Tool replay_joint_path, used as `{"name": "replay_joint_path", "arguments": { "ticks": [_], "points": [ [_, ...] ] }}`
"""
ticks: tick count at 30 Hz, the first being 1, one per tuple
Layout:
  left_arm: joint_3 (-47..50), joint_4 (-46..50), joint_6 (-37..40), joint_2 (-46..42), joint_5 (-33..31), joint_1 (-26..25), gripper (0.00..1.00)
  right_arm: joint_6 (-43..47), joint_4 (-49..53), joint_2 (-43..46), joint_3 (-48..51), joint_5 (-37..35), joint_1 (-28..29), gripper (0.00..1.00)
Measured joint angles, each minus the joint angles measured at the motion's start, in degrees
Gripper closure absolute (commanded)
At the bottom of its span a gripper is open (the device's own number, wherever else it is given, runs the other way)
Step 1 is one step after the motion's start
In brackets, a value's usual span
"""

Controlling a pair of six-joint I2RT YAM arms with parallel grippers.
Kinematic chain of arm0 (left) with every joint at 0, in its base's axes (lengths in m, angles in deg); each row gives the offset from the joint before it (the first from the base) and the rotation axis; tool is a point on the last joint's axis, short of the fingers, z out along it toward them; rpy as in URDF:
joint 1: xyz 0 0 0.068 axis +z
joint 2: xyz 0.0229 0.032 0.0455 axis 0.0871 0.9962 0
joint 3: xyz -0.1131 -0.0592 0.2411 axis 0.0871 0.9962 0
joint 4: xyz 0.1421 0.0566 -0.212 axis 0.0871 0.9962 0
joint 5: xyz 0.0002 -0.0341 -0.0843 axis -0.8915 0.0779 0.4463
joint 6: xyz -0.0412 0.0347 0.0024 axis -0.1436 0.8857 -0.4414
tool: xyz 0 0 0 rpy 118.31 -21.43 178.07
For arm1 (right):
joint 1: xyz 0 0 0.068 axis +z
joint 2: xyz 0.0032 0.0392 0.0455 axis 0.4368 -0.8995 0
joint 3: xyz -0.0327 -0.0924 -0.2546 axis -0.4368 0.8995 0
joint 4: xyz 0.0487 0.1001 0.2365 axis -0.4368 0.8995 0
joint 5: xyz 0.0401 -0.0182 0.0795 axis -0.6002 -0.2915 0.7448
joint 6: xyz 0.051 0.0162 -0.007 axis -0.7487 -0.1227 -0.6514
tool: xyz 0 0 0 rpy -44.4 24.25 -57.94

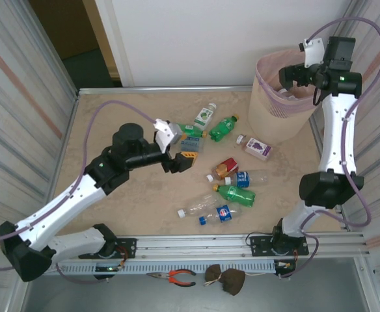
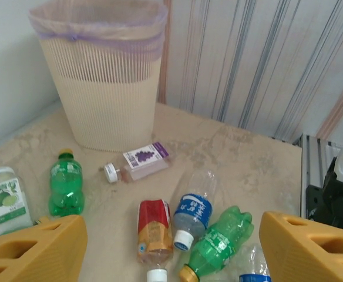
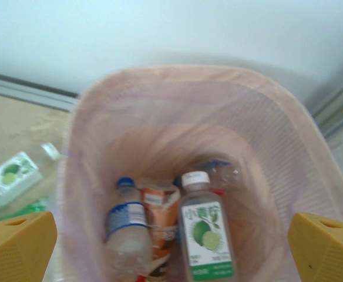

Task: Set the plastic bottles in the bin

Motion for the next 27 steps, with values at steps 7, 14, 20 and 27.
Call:
{"name": "replay_joint_path", "arguments": {
  "ticks": [7, 14, 20, 27],
  "points": [
    [-4.5, 13.3, 6.8, 6.8, -6.0, -7.7, 0.27, -4.8, -5.9, 10.5, 11.8, 5.7, 1.8, 0.0],
    [-5.0, 25.2, 13.7, 11.7, -12.8, -13.3, 0.28, -8.7, -9.6, 18.4, 20.5, 10.4, 2.2, 0.0],
    [-1.1, 29.5, 16.6, 12.2, -17.5, -16.3, 0.28, -10.0, -10.8, 22.7, 23.7, 12.3, 2.5, 0.0],
    [5.4, 29.9, 14.3, 12.2, -20.5, -17.5, 0.28, -10.2, -10.9, 25.0, 26.3, 13.2, 2.9, 0.0]
  ]
}}
